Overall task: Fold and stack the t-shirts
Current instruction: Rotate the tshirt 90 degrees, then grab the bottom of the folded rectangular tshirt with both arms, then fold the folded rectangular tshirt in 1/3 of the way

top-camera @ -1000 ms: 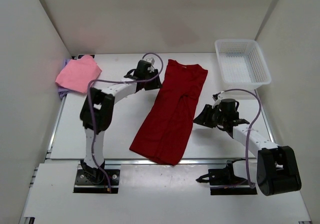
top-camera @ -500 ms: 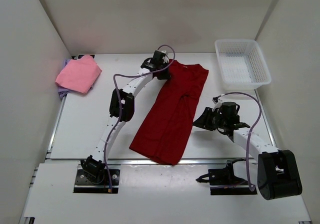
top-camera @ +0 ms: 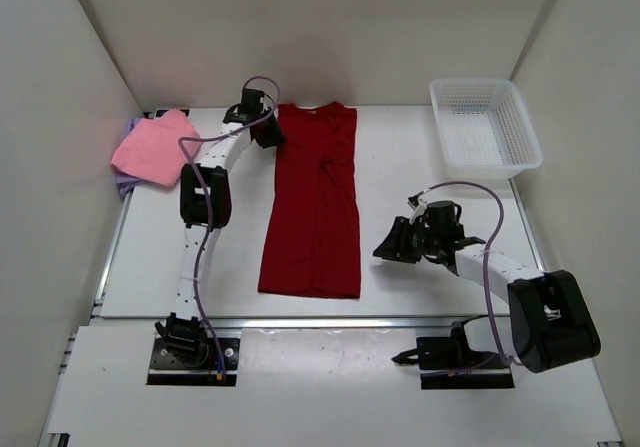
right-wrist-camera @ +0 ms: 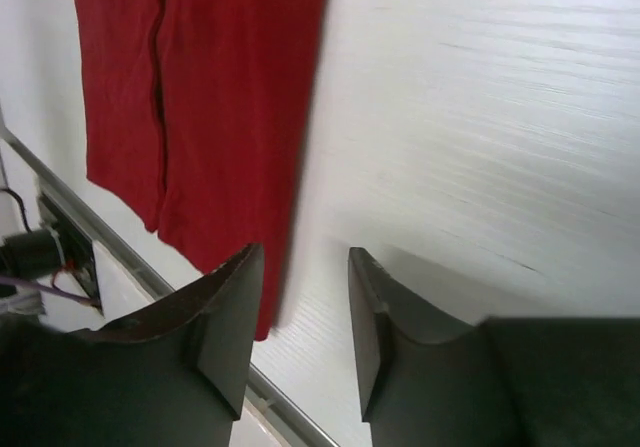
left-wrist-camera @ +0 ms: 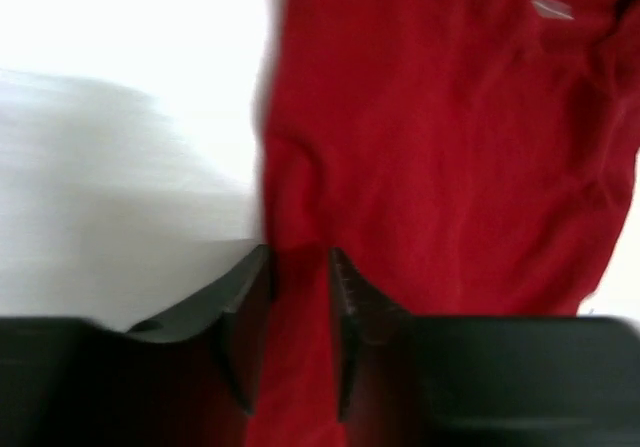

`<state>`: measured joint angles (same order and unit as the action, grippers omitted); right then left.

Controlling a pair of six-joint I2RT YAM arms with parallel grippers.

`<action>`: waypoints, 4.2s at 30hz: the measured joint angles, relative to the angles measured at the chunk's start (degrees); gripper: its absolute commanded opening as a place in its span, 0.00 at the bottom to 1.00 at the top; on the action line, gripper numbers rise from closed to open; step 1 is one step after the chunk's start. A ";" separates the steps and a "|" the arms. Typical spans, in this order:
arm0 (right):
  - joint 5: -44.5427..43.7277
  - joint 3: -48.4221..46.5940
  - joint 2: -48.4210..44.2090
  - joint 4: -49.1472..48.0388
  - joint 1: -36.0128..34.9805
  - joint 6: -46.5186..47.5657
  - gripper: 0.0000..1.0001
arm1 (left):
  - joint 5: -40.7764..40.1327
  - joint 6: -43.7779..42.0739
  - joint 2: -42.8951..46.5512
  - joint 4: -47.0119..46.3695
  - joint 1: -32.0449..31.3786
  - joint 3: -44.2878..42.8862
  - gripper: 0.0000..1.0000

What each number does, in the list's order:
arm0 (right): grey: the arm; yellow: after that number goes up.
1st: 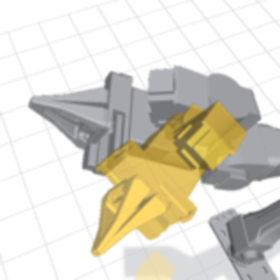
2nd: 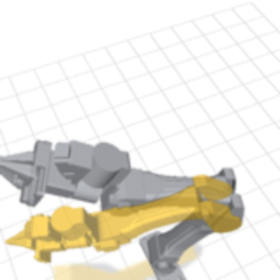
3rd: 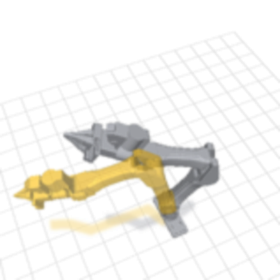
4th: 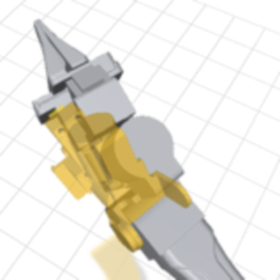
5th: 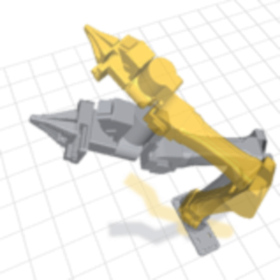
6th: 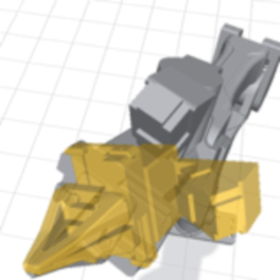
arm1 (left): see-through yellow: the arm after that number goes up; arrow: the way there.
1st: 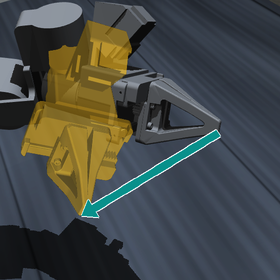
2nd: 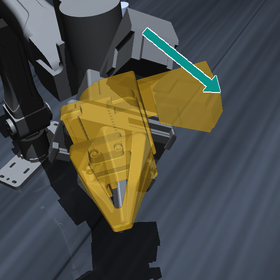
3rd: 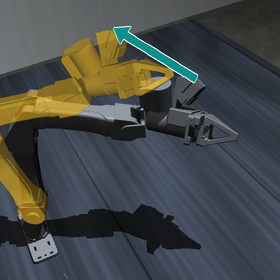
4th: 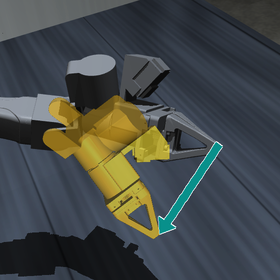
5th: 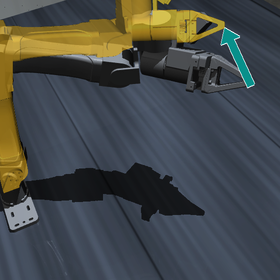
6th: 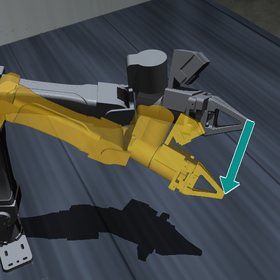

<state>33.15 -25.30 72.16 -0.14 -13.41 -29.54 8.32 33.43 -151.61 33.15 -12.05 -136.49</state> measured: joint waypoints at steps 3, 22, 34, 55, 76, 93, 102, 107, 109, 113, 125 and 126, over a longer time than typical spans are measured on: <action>-2.01 -1.33 -0.07 0.59 -4.52 0.11 0.39 | -0.44 -1.66 4.87 0.20 -0.07 7.17 0.67; -7.37 12.13 -11.89 -4.66 -18.08 -9.60 0.45 | -2.45 0.98 80.96 -13.25 -4.63 106.86 0.61; -8.57 12.13 -7.45 -10.51 -21.31 -12.57 0.38 | 0.50 9.77 90.84 -19.74 -13.33 117.02 0.39; -11.85 12.41 -6.19 -10.69 -24.79 -13.97 0.00 | 5.25 11.34 100.43 -14.49 -14.82 121.87 0.00; -9.92 -20.70 3.21 11.04 -7.96 -0.17 0.00 | 4.48 4.92 80.19 -8.00 -10.60 88.08 0.00; -4.76 -54.51 41.07 12.37 -0.92 6.47 0.01 | -0.20 4.96 46.93 -22.01 -3.80 71.52 0.01; -4.79 -58.51 47.89 14.80 1.09 7.08 0.09 | 1.11 6.23 40.96 -27.87 -2.49 65.68 0.21; -4.76 -58.51 47.01 14.69 1.22 7.10 0.32 | 1.70 6.43 41.44 -29.81 -2.10 65.46 0.53; -5.46 -58.51 46.01 15.34 1.14 7.43 0.32 | 2.43 6.73 41.77 -30.16 -1.64 65.61 0.56; -8.79 -58.18 41.03 16.76 0.02 8.70 0.18 | 2.34 7.96 47.10 -31.47 -0.07 70.25 0.48; -9.64 -63.30 45.72 14.56 -13.62 8.81 0.00 | 3.37 9.81 55.01 -40.70 -12.15 87.82 0.40; -9.49 -64.41 47.89 15.13 -14.21 8.83 0.00 | 3.34 10.03 54.23 -40.83 -11.98 88.70 0.40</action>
<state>23.66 -89.71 120.05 14.98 -27.62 -20.71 11.66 43.46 -97.38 -7.68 -24.03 -47.79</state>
